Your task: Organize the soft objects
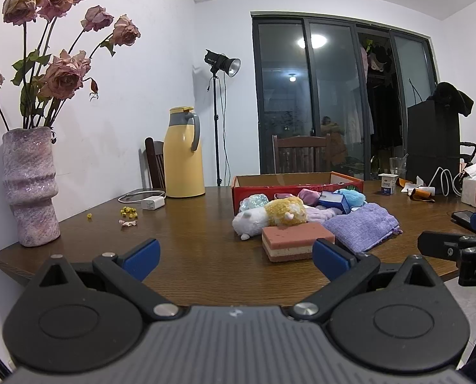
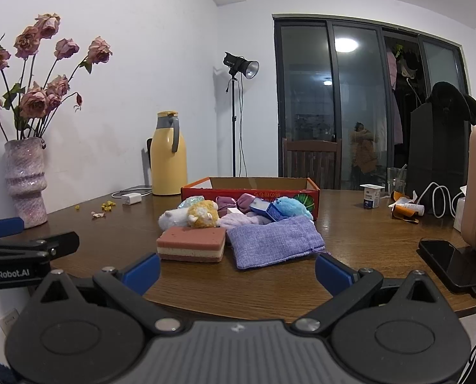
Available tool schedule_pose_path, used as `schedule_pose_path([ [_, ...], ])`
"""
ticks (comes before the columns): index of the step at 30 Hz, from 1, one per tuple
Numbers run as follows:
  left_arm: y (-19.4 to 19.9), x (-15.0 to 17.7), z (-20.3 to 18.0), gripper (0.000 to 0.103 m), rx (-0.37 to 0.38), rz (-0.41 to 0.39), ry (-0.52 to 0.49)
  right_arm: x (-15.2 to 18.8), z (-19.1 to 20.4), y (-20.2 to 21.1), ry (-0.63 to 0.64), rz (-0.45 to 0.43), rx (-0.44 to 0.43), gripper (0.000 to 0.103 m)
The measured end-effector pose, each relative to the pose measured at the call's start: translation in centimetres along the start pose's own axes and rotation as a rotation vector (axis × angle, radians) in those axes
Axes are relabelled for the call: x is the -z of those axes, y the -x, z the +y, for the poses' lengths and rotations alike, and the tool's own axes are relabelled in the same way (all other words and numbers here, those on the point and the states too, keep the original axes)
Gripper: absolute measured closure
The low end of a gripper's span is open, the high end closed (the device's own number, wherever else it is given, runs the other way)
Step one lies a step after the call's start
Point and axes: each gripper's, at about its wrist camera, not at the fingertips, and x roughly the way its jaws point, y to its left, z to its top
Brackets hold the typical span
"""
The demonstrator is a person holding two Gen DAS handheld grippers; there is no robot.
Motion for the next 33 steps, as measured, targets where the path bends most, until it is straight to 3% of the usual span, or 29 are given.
schedule_pose_path([
  [27, -0.3, 0.1, -0.2, 0.0, 0.002, 0.013, -0.003, -0.3, -0.4, 0.1, 0.004, -0.007, 0.007, 0.0],
  [33, -3.2, -0.5, 0.4, 0.0, 0.037, 0.045, -0.002, -1.7, -2.1, -2.0, 0.003, -0.03, 0.014, 0.0],
])
